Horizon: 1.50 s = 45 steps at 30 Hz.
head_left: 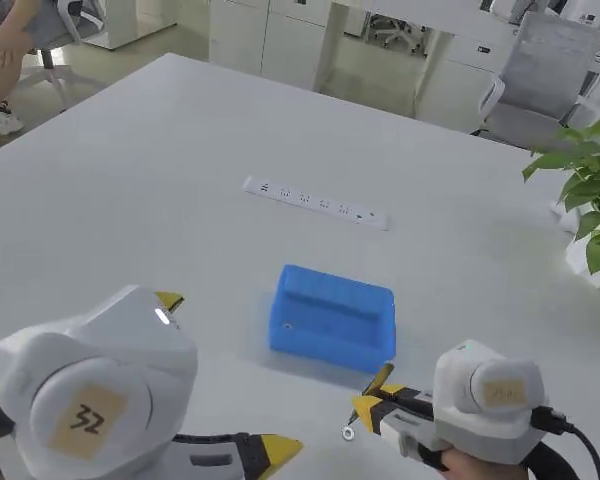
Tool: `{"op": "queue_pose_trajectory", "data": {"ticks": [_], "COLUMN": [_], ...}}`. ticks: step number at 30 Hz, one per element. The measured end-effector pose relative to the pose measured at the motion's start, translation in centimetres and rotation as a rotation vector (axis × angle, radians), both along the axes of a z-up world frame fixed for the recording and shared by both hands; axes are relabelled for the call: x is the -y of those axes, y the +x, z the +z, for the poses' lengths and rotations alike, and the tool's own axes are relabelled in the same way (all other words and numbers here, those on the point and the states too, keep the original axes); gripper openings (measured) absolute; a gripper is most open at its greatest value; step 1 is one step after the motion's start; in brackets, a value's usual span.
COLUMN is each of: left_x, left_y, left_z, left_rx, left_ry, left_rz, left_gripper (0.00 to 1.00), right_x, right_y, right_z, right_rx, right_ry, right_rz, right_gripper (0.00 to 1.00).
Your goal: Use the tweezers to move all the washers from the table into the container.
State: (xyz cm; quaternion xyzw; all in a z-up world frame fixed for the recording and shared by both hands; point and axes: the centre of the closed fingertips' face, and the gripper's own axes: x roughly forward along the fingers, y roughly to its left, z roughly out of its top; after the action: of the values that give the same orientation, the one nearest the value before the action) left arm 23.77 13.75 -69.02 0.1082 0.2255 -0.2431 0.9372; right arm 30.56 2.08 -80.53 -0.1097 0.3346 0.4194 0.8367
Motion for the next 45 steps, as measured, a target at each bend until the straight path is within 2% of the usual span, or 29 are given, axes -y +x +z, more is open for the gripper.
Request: {"op": "queue_pose_trajectory", "data": {"ticks": [10,17,22,38,45], "left_x": [-0.6,-0.9,-0.9,-0.9,-0.8], "left_y": [0.1,0.1,0.0,0.1,0.1], "left_z": [0.0,-0.4,-0.5,-0.6,-0.5], "left_rx": [0.000,-0.009,-0.009,-0.013,-0.016], "left_ry": [0.009,0.017,0.029,0.024,0.025], "left_rz": [0.013,0.022,0.022,0.024,0.021], "left_gripper": [0.99,0.99,0.96,0.97,0.97], "right_x": [0.1,0.1,0.3,0.3,0.5], "right_y": [0.0,0.3,0.5,0.5,0.7], "right_z": [-0.9,-1.0,-1.0,-1.1,-1.1], "right_rx": [-0.018,0.004,0.002,-0.001,-0.029], "right_ry": [-0.018,-0.038,-0.032,-0.026,-0.018], "right_rz": [0.000,0.012,0.006,0.001,-0.008], "right_gripper": [0.05,0.05,0.05,0.04,0.04]}}
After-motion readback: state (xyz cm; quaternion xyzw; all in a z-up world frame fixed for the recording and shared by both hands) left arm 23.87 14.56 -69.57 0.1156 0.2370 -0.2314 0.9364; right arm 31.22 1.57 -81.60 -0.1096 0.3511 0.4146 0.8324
